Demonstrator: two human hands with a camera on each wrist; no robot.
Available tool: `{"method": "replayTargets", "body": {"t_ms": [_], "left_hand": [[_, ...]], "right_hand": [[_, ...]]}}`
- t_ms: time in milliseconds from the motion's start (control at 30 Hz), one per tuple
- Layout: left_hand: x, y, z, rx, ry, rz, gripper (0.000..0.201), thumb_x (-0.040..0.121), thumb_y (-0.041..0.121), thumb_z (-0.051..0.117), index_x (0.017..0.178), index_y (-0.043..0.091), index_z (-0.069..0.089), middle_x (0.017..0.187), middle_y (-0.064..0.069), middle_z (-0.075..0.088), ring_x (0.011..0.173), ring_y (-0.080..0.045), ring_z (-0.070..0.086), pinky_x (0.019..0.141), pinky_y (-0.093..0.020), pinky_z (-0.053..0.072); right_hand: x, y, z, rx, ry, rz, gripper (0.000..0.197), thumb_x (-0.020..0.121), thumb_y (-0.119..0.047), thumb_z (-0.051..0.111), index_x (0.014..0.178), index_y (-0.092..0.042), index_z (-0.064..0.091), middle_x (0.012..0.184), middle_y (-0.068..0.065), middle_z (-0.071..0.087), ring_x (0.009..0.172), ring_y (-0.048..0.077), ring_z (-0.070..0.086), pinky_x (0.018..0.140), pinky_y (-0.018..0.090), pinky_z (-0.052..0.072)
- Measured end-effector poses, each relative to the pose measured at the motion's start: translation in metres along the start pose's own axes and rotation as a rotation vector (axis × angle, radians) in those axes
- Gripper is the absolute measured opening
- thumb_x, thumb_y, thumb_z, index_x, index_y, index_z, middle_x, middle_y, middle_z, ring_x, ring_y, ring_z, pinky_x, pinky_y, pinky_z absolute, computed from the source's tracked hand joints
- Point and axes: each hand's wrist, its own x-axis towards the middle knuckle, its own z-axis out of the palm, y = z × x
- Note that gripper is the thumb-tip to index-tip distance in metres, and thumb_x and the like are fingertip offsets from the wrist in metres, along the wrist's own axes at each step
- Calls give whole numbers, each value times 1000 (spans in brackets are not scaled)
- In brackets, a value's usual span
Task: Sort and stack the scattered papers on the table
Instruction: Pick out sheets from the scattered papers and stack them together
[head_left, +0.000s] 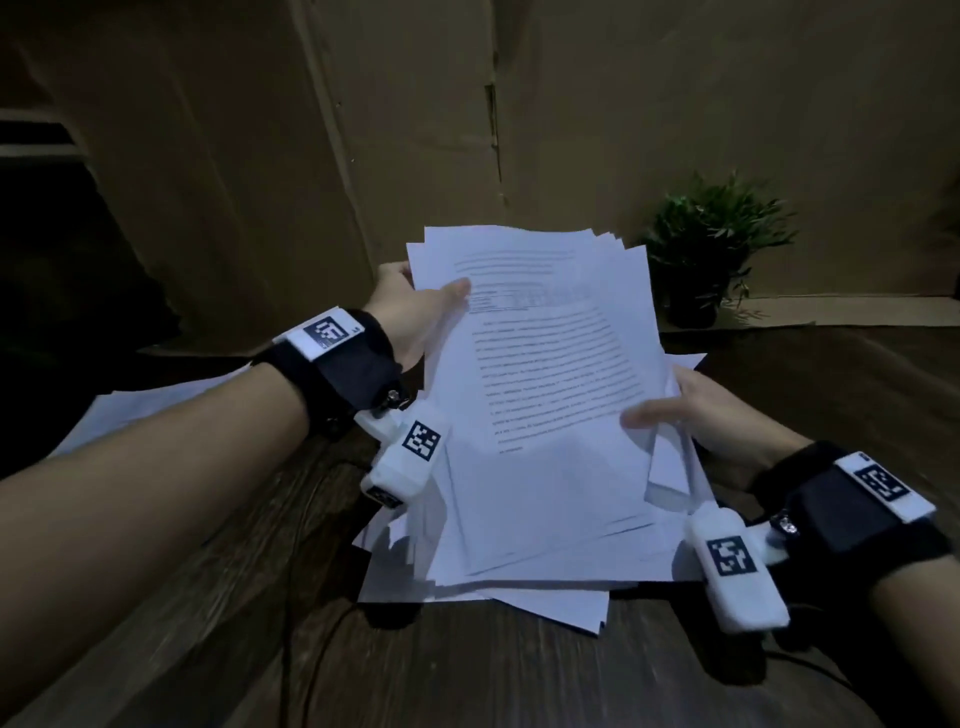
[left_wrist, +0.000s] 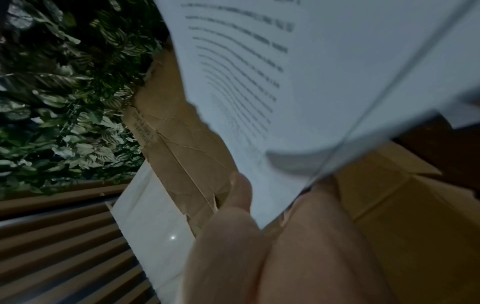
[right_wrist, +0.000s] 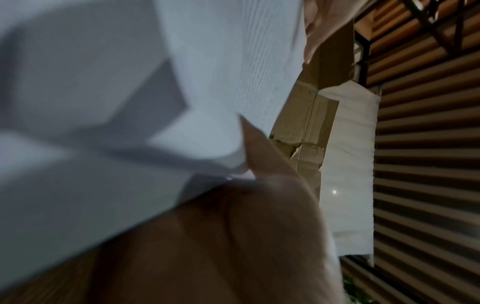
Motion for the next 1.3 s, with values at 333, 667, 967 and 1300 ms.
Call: {"method": "replayTargets", "body": {"t_ms": [333, 667, 967, 1300], "left_hand": [[-30, -64, -40, 1164, -389, -357, 39, 91, 48, 63, 100, 10, 57, 99, -6, 57, 84, -21, 54, 74, -30, 46], [-23, -81, 2, 1266, -333, -351, 76, 59, 61, 85, 106, 9, 58, 102, -8, 68, 96, -27, 66, 90, -41, 55], [-11, -90, -21, 978, -136, -248, 34, 81, 19, 80, 106, 13, 57, 113, -10, 61, 96, -23, 60, 84, -31, 49], [6, -61, -92, 513, 384, 61, 21, 91, 4, 60, 111, 0, 66, 100, -12, 64, 91, -22, 58, 82, -35, 49]], "right_hand": [[-17, -21, -44, 500, 256, -134, 44, 101, -4, 40, 141, -15, 56, 132, 8, 66, 113, 28, 68, 81, 39, 61], [-17, -10, -79, 485, 390, -174, 56, 89, -18, 59, 144, -15, 52, 138, 9, 62, 123, 31, 62, 94, 46, 55], [-15, -12, -64, 405, 423, -276, 45, 96, -5, 50, 140, -15, 55, 130, 4, 68, 113, 26, 68, 80, 38, 61], [-4, -6, -71, 274, 471, -205, 44, 97, 3, 48, 137, -12, 57, 129, 8, 68, 116, 31, 66, 92, 45, 57]]}}
